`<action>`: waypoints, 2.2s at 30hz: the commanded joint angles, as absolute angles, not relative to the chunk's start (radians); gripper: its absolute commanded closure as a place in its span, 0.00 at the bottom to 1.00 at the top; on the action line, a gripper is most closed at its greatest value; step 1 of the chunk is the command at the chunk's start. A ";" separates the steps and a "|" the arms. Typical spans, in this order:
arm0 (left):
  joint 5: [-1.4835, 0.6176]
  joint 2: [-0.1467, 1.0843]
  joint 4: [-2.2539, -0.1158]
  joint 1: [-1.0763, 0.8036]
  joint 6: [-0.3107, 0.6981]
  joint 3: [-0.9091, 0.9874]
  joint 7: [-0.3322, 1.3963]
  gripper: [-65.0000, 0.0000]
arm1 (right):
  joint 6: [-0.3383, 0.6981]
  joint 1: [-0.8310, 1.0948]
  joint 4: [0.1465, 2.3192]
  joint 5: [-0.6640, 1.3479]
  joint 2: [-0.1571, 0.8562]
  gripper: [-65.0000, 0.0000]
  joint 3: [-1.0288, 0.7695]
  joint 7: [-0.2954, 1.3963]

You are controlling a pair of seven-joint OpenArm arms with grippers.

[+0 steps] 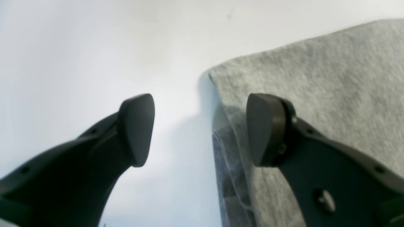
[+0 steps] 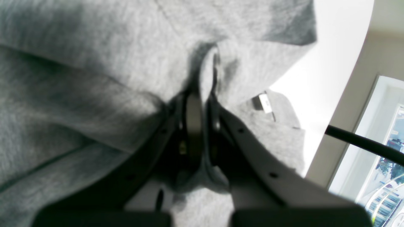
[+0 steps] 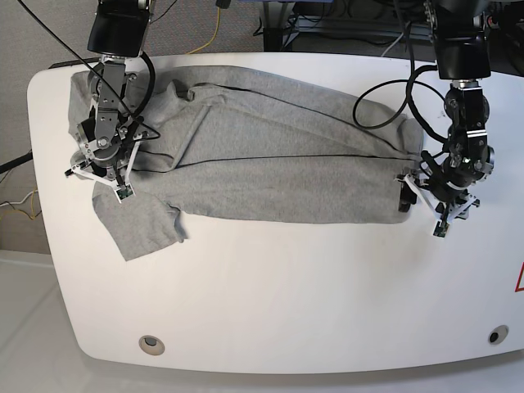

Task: Fold the T-shirt properly
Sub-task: 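Lower the folded hem and open the left gripper, then move the open left gripper down along the folded side edge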

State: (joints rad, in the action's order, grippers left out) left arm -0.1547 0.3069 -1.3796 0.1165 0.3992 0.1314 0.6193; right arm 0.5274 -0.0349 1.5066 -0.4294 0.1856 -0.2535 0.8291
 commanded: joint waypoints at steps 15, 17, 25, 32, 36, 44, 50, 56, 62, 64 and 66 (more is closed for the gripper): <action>-0.159 0.311 -1.397 0.136 0.395 0.137 0.596 0.36 | 0.539 -0.067 1.636 -0.417 0.193 0.53 -0.291 0.823; -0.159 0.311 -1.397 0.134 0.395 0.139 0.596 0.36 | 0.539 -0.073 1.652 -0.417 0.193 0.52 -0.294 0.823; -0.159 0.312 -1.397 0.133 0.395 0.139 0.596 0.36 | 0.539 -0.094 1.672 -0.420 0.199 0.52 -0.297 0.829; -0.159 0.311 -1.394 0.131 0.395 0.139 0.596 0.36 | 0.539 -0.108 1.672 -0.421 0.202 0.52 -0.298 0.829; -0.159 0.308 -1.392 0.131 0.394 0.139 0.596 0.36 | 0.539 -0.110 1.672 -0.421 0.208 0.52 -0.298 0.829; -0.160 0.303 -1.287 0.150 0.392 0.136 0.587 0.36 | 0.536 -0.143 1.666 -0.421 0.209 0.52 -0.298 0.829; -0.159 0.275 -1.230 0.168 0.392 0.137 0.526 0.36 | 0.538 -0.143 1.666 -0.421 0.208 0.52 -0.295 0.829; -0.159 0.271 -1.161 0.176 0.392 0.134 0.486 0.36 | 0.539 -0.143 1.666 -0.421 0.208 0.52 -0.294 0.829; -0.159 0.259 -1.141 0.199 0.392 0.133 0.470 0.36 | 0.539 -0.147 1.666 -0.421 0.208 0.52 -0.292 0.829; -0.159 0.251 -1.141 0.213 0.392 0.133 0.472 0.36 | 0.539 -0.157 1.664 -0.420 0.208 0.52 -0.292 0.829; -0.159 0.251 -1.139 0.220 0.392 0.133 0.472 0.36 | 0.539 -0.160 1.656 -0.420 0.209 0.52 -0.292 0.829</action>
